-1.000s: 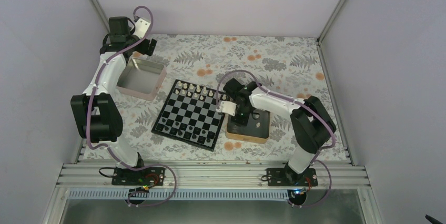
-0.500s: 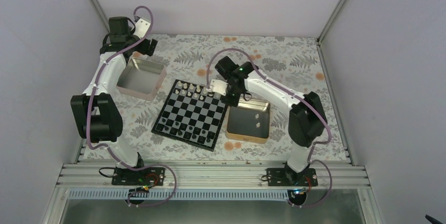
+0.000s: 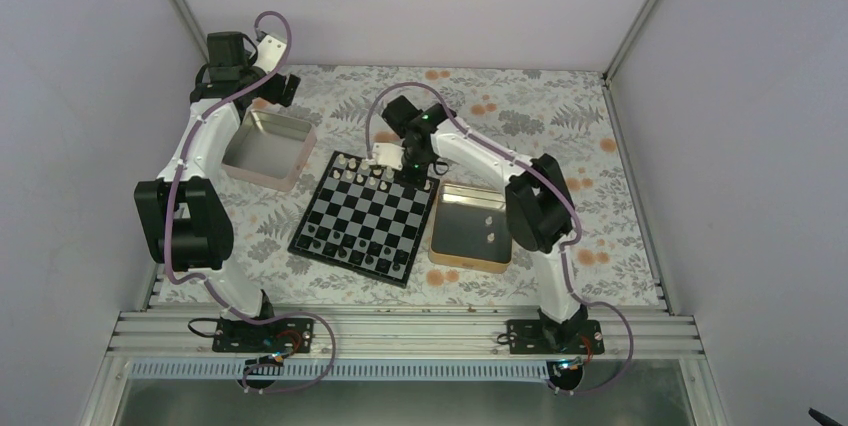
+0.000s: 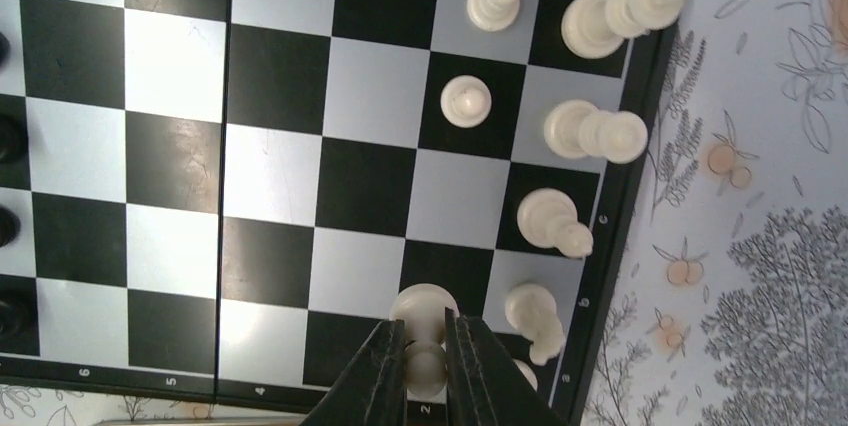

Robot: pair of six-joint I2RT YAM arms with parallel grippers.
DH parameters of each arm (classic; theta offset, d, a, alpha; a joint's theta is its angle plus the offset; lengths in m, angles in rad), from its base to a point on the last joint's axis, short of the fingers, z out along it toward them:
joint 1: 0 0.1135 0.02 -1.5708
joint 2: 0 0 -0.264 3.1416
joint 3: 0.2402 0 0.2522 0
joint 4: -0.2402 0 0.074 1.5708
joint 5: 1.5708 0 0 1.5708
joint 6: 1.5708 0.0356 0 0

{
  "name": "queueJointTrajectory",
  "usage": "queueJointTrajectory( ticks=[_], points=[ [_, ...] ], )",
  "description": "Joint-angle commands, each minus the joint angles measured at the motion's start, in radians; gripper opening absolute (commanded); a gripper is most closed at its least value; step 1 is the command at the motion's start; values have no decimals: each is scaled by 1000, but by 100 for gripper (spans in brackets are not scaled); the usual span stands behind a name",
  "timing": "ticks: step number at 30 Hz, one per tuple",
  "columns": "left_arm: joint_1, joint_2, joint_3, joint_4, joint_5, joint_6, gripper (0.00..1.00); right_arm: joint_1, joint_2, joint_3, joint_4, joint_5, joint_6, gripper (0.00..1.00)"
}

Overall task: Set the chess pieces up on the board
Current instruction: Place the chess piece on the chessboard.

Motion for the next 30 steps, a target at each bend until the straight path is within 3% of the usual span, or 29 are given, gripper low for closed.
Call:
queueJointTrajectory(
  ticks=[1, 30],
  points=[
    [0, -3, 9, 8, 19, 4, 100, 11, 47, 42, -33, -43, -33, 13],
    [0, -11, -2, 13, 32, 2, 100, 16, 171, 97, 68, -6, -3, 14]
  ],
)
